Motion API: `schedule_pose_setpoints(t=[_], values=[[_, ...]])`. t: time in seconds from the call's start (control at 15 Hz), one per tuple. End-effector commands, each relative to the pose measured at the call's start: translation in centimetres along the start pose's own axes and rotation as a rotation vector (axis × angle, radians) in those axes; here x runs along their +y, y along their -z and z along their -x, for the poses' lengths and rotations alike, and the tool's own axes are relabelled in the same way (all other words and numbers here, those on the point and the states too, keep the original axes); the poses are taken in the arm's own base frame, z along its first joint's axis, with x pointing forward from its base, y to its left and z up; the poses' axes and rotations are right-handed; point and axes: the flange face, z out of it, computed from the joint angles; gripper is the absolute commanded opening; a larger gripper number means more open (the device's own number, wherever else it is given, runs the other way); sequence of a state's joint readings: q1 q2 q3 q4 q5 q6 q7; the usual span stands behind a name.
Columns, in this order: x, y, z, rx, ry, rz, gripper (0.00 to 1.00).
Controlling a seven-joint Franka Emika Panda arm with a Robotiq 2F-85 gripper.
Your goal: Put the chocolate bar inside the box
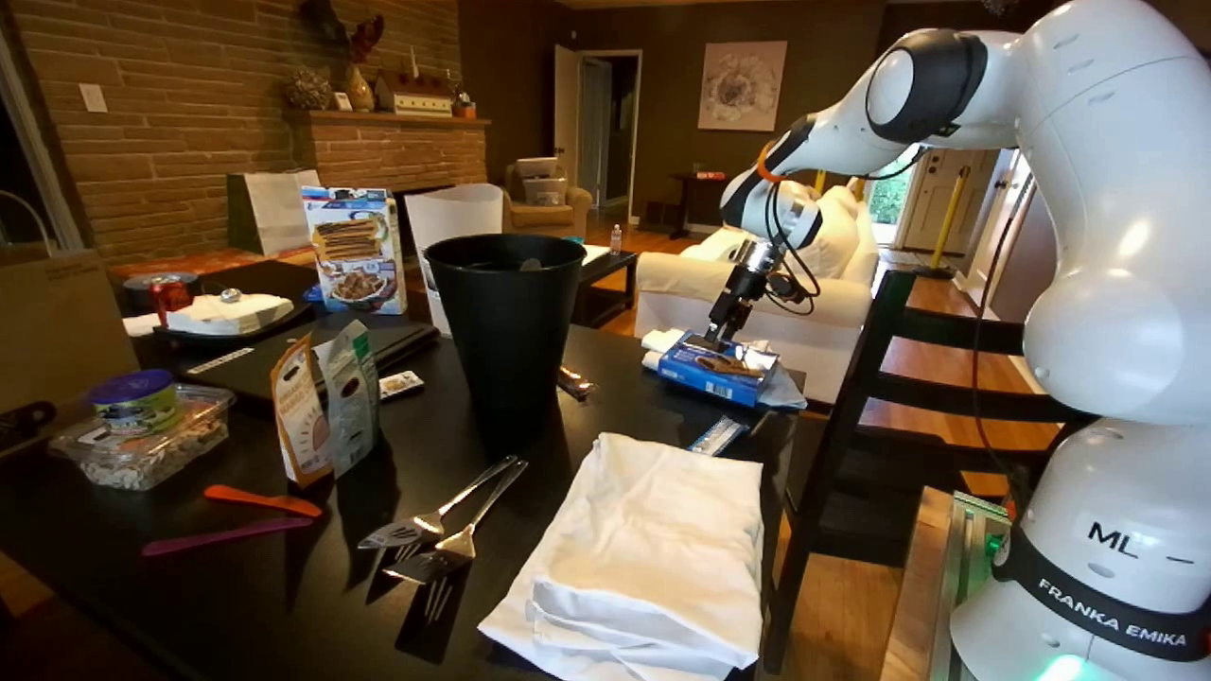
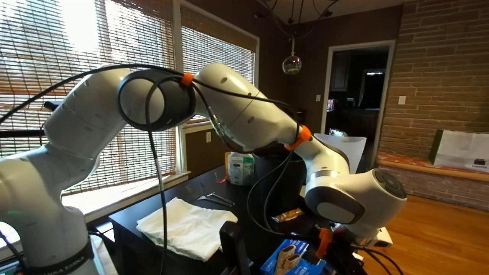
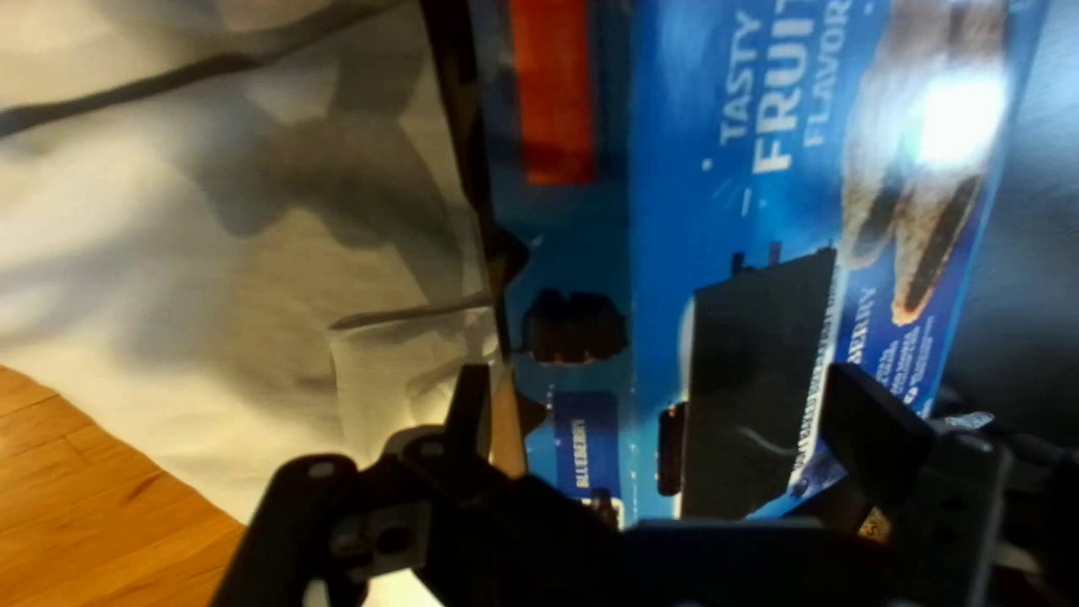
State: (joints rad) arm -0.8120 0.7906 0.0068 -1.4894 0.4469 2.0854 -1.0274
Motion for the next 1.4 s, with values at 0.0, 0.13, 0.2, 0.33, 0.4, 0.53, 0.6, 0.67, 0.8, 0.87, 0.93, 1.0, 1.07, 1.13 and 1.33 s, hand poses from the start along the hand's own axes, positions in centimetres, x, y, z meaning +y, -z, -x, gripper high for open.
schedule_pose_setpoints(t=[0.0,0.13,0.2,0.33,0.4,0.53,0.6,0.67,0.8,0.87,0.93,1.0,1.07,1.13,1.33], values=[[0.6,0.4,-0.7,0.016,0.021,-0.037,1.0],[0.6,0.7,-0.8,0.011,0.019,-0.039,1.0],[0.6,0.9,-0.9,0.007,0.02,-0.036,1.0],[0.7,1.5,-1.0,-0.007,0.024,-0.023,1.0],[0.7,1.7,-0.9,-0.014,0.024,-0.02,1.0],[1.0,1.8,-0.7,-0.035,0.021,-0.009,1.0],[1.1,1.8,-0.5,-0.047,0.02,-0.005,1.0],[1.2,1.7,-0.2,-0.057,0.02,-0.003,1.0],[1.4,1.4,0.2,-0.077,0.014,-0.008,1.0],[1.4,1.3,0.3,-0.084,0.012,-0.014,0.95],[1.3,1.1,0.3,-0.075,0.012,-0.023,0.85],[1.2,1.1,0.3,-0.078,0.005,-0.036,0.71],[1.1,1.0,0.3,-0.081,0.005,-0.042,0.67],[1.0,0.9,0.3,-0.084,0.004,-0.046,0.6],[0.9,1.1,0.2,-0.085,0.012,-0.042,0.38]])
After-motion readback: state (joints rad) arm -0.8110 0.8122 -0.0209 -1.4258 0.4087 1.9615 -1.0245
